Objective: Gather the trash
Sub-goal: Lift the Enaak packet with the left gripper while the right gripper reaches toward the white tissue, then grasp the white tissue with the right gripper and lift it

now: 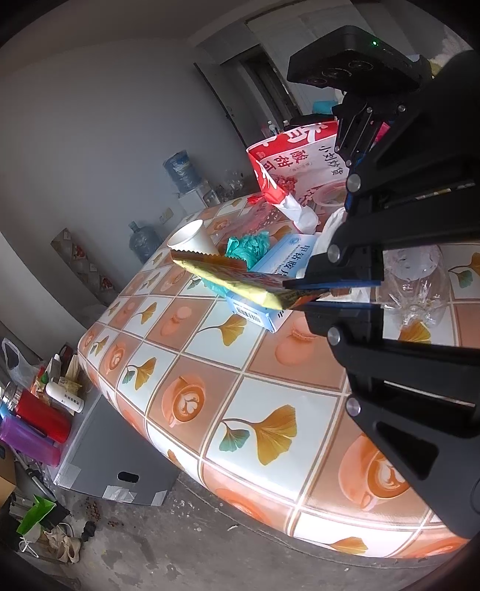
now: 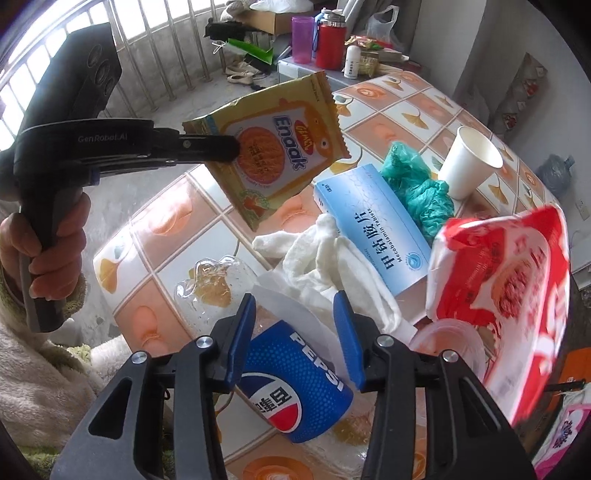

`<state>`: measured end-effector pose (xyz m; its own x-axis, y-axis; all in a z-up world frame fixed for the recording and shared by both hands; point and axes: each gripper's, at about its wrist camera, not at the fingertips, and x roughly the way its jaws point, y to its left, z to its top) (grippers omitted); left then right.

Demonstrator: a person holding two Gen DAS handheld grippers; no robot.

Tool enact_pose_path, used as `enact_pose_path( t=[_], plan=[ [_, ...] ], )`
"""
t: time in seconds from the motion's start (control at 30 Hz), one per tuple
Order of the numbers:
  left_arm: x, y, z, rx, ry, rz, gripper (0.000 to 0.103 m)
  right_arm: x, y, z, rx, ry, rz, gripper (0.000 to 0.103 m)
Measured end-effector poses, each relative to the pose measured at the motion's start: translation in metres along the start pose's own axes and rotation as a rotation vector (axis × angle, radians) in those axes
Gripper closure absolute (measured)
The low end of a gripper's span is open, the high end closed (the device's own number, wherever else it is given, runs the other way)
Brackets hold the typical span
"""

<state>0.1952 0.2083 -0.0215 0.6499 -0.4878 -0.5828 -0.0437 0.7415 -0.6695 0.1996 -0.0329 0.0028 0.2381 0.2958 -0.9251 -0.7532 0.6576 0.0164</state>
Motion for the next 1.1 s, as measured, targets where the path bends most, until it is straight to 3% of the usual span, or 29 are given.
enact_pose_path(
  t=[0.2, 0.43, 0.67, 1.0, 1.1],
  plan=[
    [-0.001, 0.002, 0.0, -0.004, 0.001, 0.002, 0.099, 0.017, -0.004, 0.007, 0.029, 0.023, 0.047, 0.065],
    [-0.002, 0.005, 0.0, -0.009, -0.008, 0.002, 0.099, 0.023, -0.017, 0.008, 0.084, 0.022, 0.089, 0.096],
    [-0.004, 0.004, 0.0, -0.011, -0.017, 0.009, 0.099, -0.003, -0.027, 0.007, 0.125, -0.099, 0.041, 0.1],
    [-0.021, -0.01, 0.003, 0.021, -0.077, 0.013, 0.099, -0.073, -0.04, 0.002, 0.241, -0.364, 0.037, 0.1],
    [-0.025, -0.015, 0.004, 0.033, -0.088, 0.016, 0.099, -0.086, -0.04, -0.002, 0.247, -0.402, 0.037, 0.1]
  ],
)
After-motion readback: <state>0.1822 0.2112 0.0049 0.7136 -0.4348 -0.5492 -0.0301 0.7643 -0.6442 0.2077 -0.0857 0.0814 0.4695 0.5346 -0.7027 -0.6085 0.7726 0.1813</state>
